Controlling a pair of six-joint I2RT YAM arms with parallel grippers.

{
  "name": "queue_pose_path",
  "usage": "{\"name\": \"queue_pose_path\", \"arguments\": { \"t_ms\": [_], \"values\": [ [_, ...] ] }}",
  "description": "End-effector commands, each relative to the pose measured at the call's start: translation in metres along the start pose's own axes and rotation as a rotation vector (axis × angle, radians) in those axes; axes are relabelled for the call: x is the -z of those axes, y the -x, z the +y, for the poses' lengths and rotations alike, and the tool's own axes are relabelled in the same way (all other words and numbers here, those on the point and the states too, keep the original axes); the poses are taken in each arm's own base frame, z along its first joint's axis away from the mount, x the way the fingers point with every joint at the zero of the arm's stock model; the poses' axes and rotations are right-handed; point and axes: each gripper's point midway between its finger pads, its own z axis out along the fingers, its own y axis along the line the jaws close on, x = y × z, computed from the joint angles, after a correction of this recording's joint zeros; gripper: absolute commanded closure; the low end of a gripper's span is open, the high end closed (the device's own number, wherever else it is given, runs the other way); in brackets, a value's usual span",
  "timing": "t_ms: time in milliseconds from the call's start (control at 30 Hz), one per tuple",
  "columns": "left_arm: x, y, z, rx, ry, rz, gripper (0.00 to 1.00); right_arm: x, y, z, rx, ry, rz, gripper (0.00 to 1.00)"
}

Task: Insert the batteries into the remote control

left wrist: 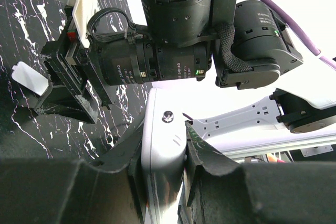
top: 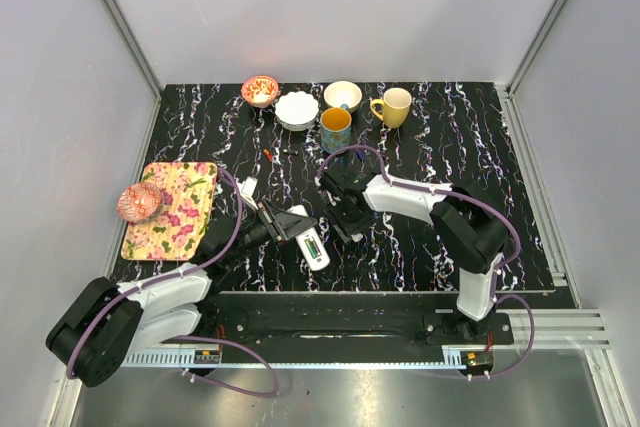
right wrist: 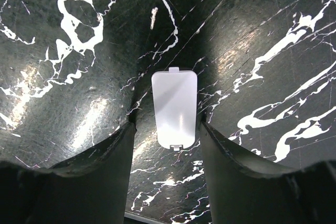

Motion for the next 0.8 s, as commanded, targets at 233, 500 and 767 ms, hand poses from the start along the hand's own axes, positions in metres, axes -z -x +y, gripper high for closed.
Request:
{"name": "queue_pose_path", "arguments": {
  "t_ms": [233, 500, 767],
  "values": [
    [-0.002, 0.007, -0.023, -0.048, -0.075, -0.023, 1.0, -0.017, -0.024, 0.001, -0.007, 0.009, 0.048, 0.53],
    [-0.002, 0.008, -0.022, -0.048, -0.074, -0.027, 1.0, -0.02, -0.03, -0.001, -0.081, 0.003, 0.057, 0.74],
    [-0.01, 0.014, -0.027, -0.055, -0.077, -0.035, 1.0, -0.009, -0.025, 0.005, -0.229, 0.021, 0.022, 0.87]
  ]
}}
